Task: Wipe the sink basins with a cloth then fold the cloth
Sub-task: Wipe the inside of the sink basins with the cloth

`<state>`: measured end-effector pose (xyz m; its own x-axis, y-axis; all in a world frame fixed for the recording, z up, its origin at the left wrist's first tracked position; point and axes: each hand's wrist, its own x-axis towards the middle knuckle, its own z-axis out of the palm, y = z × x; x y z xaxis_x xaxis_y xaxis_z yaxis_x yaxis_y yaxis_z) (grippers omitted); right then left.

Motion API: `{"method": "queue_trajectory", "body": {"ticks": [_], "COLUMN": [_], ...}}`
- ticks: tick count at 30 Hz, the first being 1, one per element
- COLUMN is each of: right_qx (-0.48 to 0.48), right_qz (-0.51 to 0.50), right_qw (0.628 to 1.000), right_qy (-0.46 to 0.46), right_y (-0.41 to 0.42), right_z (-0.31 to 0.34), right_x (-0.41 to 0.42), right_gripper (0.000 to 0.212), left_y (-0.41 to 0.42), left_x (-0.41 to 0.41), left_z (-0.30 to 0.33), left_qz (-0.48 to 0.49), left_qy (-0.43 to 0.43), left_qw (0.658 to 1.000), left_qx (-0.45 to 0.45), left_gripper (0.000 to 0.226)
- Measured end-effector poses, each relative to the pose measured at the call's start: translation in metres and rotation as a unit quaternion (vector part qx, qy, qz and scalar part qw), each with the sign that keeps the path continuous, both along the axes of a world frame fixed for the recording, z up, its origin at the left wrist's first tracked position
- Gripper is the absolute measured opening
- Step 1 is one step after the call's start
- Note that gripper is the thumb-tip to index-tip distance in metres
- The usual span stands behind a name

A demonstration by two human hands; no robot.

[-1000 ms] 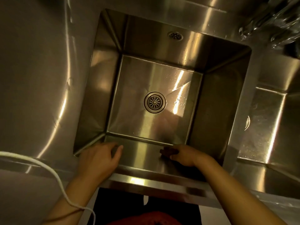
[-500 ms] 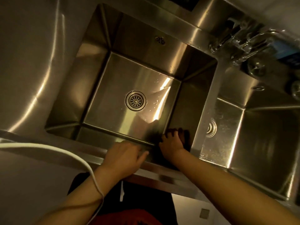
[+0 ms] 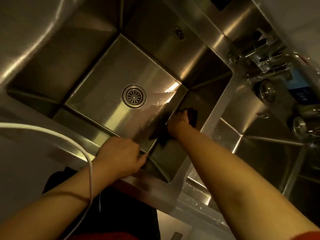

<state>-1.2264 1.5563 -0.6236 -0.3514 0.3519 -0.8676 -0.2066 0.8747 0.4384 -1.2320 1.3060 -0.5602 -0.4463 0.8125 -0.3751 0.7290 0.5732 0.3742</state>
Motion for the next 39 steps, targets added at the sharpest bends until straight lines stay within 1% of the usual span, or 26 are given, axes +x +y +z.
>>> {"method": "queue_trajectory", "body": {"ticks": [4,7,9,12,16,19,21,23,26,29,31,34,36,39], "right_qx": [0.067,0.112,0.124,0.084,-0.011,-0.072,-0.081,-0.091,-0.108,-0.078,-0.047,0.004,0.026,0.046], "right_qz": [-0.003,0.006,0.006,0.000,-0.012,-0.006,-0.015,-0.011,0.011,0.011,0.006,0.006,0.007,0.018], "right_qw": [0.997,0.993,0.992,0.996,0.998,0.991,0.988,0.989,0.991,0.997,0.999,0.999,0.998,0.997], "right_qy": [0.031,0.025,0.012,0.003,-0.062,-0.116,-0.132,-0.120,-0.073,-0.013,0.019,0.038,0.056,0.054], "right_y": [0.035,0.044,0.038,0.015,-0.038,-0.073,-0.083,-0.082,-0.064,-0.038,-0.019,0.011,0.027,0.039], "right_z": [0.005,0.004,-0.001,-0.015,-0.025,-0.009,0.010,0.037,0.079,0.106,0.111,0.105,0.099,0.084], "right_x": [-0.027,-0.033,-0.031,-0.016,0.016,0.033,0.039,0.042,0.040,0.028,0.016,-0.006,-0.018,-0.027], "right_gripper": [0.056,0.062,0.068,0.072,0.070,0.070,0.066,0.061,0.053,0.056,0.057,0.060,0.057,0.055], "left_y": [0.003,0.002,0.003,0.003,0.004,0.004,0.004,0.004,0.005,0.004,0.004,0.005,0.005,0.003], "left_x": [0.000,-0.001,-0.002,-0.002,-0.003,-0.002,-0.002,-0.002,-0.003,-0.002,-0.002,0.000,0.000,0.000], "left_z": [0.006,0.009,0.009,0.010,0.011,0.012,0.012,0.012,0.011,0.010,0.008,0.008,0.009,0.008], "left_qz": [-0.005,-0.005,-0.005,0.000,0.003,0.013,0.018,0.019,0.019,0.011,0.012,0.005,0.007,0.009], "left_qy": [0.020,0.026,0.025,0.016,0.011,0.004,0.003,-0.007,-0.010,0.002,0.006,0.009,0.014,0.019], "left_qw": [1.000,1.000,1.000,1.000,1.000,1.000,1.000,1.000,1.000,1.000,1.000,1.000,1.000,1.000], "left_qx": [0.001,-0.005,-0.004,0.002,0.001,0.004,0.005,0.005,0.006,-0.004,-0.011,-0.016,-0.010,0.000], "left_gripper": [0.070,0.070,0.069,0.069,0.068,0.065,0.064,0.066,0.074,0.075,0.071,0.069,0.068,0.067]}}
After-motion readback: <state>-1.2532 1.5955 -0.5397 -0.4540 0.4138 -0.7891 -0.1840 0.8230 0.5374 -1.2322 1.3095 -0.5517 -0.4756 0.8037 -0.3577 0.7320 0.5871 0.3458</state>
